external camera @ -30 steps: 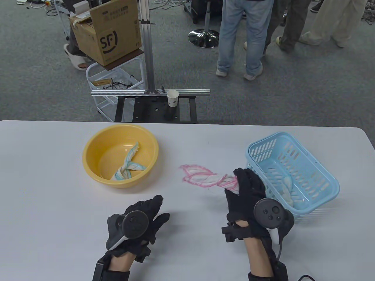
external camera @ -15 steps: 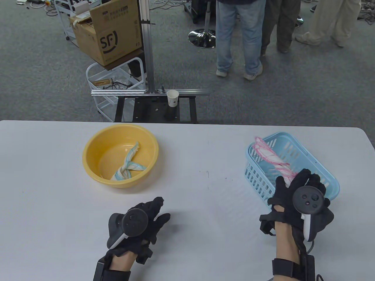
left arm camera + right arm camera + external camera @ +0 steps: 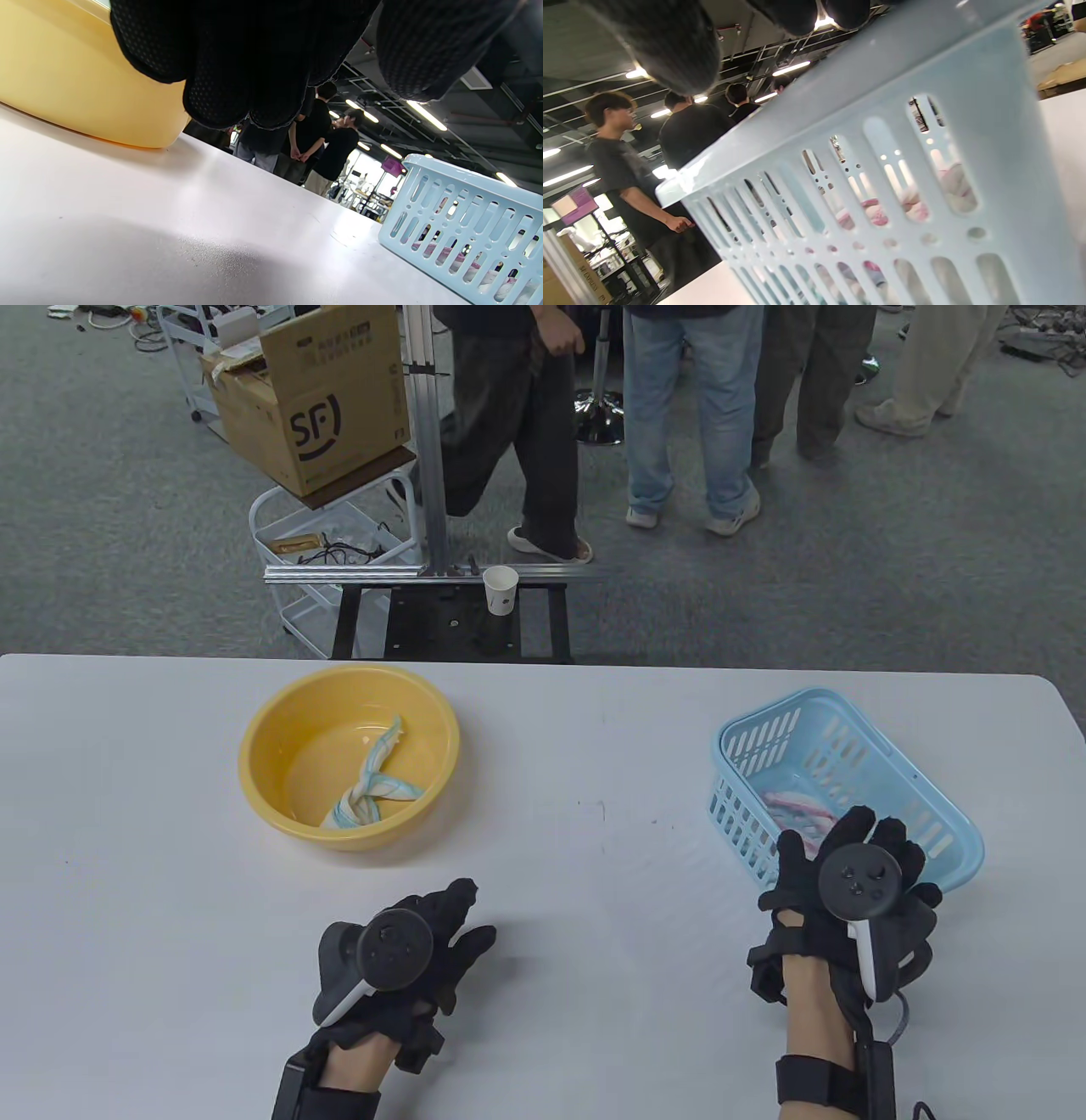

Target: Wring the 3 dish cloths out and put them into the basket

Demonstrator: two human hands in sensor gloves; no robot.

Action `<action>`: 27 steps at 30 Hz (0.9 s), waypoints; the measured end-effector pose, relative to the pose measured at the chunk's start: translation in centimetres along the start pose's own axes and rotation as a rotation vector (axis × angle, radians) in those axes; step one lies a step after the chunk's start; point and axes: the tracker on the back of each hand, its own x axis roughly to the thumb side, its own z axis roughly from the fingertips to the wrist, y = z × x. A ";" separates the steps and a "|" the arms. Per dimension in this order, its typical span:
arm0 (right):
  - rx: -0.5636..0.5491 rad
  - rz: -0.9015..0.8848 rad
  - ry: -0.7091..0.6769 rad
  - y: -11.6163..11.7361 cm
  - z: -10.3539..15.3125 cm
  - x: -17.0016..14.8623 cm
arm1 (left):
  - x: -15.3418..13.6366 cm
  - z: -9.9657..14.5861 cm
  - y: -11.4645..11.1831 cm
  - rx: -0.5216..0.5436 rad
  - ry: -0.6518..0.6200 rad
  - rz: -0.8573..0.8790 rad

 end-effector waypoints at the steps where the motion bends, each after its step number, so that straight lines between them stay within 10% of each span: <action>1: -0.003 0.002 -0.012 0.0 0.1 0.3 | 0.0 0.0 0.0 0.000 0.001 0.000; 27: 0.163 -0.068 -0.666 11.2 9.5 9.9 | -2.0 -0.1 -0.3 -0.021 0.118 -0.063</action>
